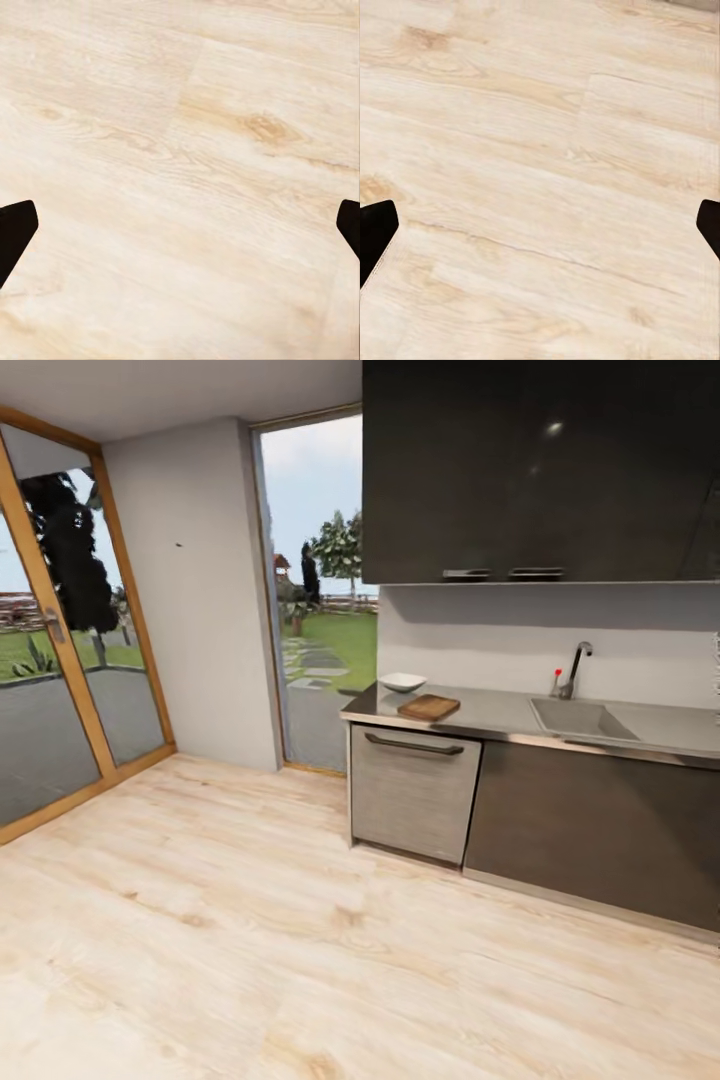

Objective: In the kitchen, take the Vidalia onion out of the sink, dice it on the chopping board with the paring knife, put the diced onion into the bowl on the countertop, then place both the paring knife and the chopping board into the sink.

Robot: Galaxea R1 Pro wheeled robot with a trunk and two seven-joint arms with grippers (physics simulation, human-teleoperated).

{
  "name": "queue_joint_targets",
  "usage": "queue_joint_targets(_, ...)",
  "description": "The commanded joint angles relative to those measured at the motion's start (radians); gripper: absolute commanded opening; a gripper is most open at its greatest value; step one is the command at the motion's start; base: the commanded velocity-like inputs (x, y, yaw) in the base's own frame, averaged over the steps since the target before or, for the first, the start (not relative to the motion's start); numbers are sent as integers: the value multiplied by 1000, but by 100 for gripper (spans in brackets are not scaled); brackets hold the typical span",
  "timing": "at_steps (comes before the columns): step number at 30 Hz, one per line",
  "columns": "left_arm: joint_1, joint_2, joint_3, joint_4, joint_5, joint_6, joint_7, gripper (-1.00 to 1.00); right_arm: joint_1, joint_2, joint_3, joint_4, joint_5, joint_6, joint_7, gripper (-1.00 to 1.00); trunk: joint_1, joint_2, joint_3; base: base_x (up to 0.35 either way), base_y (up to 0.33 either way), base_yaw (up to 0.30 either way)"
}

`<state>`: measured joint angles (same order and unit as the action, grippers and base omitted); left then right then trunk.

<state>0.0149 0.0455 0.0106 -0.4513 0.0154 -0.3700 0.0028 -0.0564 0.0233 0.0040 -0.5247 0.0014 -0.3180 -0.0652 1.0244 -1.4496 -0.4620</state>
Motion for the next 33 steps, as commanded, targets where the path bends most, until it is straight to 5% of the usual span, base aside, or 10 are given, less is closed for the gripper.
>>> queue_joint_targets(1,0,0,0,-1,1,-1,0,100,0,0,1,1,0,-5,-4,100,1,0,0,279,184,-180)
queue_joint_targets(33,0,0,0,-1,0,-1,-1,100,-1,0,1,4,0,-13,-4,100,1,0,41,210,233,-180)
